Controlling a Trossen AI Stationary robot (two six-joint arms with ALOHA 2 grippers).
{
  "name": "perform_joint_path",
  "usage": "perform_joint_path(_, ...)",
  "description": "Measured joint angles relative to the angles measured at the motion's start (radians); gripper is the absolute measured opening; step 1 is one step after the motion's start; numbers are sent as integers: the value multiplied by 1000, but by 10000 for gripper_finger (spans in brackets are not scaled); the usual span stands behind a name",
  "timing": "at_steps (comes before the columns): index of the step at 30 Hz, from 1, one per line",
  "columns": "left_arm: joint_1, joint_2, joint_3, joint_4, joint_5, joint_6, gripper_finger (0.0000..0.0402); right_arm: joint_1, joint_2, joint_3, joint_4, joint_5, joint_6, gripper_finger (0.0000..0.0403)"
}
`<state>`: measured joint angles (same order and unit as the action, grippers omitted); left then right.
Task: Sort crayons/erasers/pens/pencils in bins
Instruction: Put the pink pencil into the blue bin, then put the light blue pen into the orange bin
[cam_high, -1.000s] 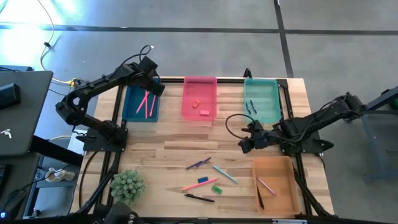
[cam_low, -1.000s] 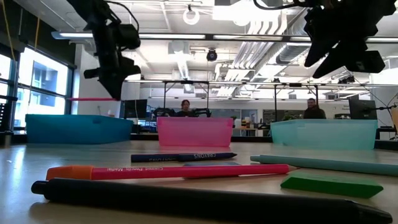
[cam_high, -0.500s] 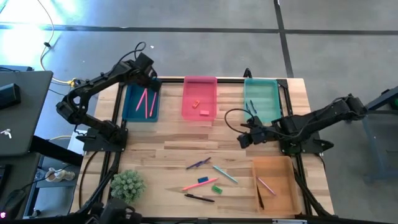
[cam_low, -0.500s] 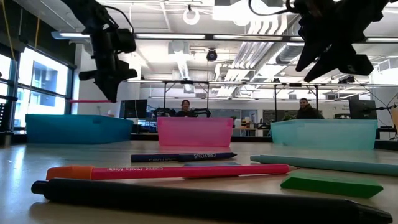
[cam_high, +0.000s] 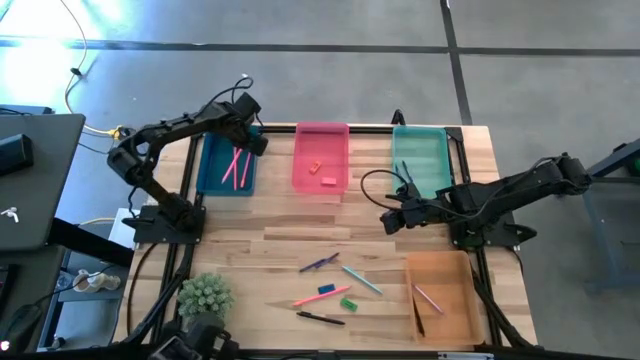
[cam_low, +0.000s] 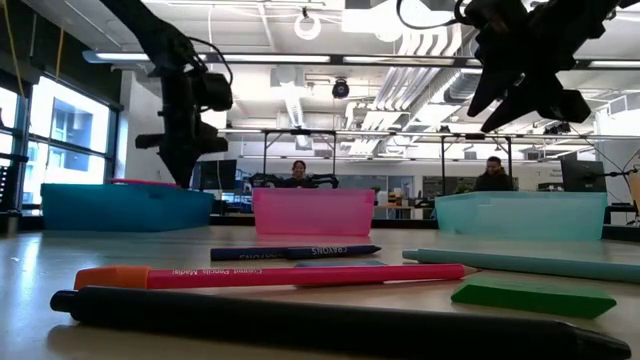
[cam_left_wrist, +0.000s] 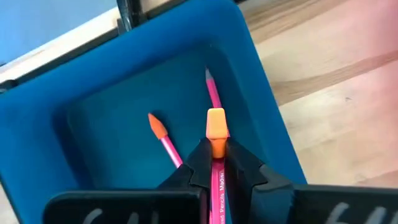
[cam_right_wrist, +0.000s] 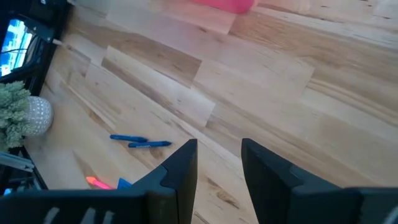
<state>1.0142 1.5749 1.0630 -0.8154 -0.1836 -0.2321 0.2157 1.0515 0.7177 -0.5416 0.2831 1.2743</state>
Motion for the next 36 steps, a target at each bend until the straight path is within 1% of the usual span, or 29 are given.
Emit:
perform_joint_path(7, 0, 40, 1, 87, -6, 7, 7, 0, 0, 0, 9, -2, 1, 118)
perform_joint_path(14, 0, 66, 1, 83, -7, 8, 9, 0, 0, 0, 35, -1, -3, 118)
perform_joint_path(17, 0, 66, 1, 83, -7, 8, 17, 0, 0, 0, 65, 1, -31, 118)
perform_joint_path(21, 0, 66, 1, 82, 10, 28, 45, 0, 0, 0, 108, 12, -71, 118)
perform_joint_path(28, 0, 66, 1, 83, 19, 34, 116, 0, 0, 0, 238, 87, -159, 118)
perform_joint_path(31, 0, 65, 6, 74, 23, 38, 141, 0, 0, 0, 305, 96, -212, 118)
perform_joint_path(36, 0, 63, 64, 26, 94, 84, 163, 0, 0, 0, 384, 99, -302, 118)
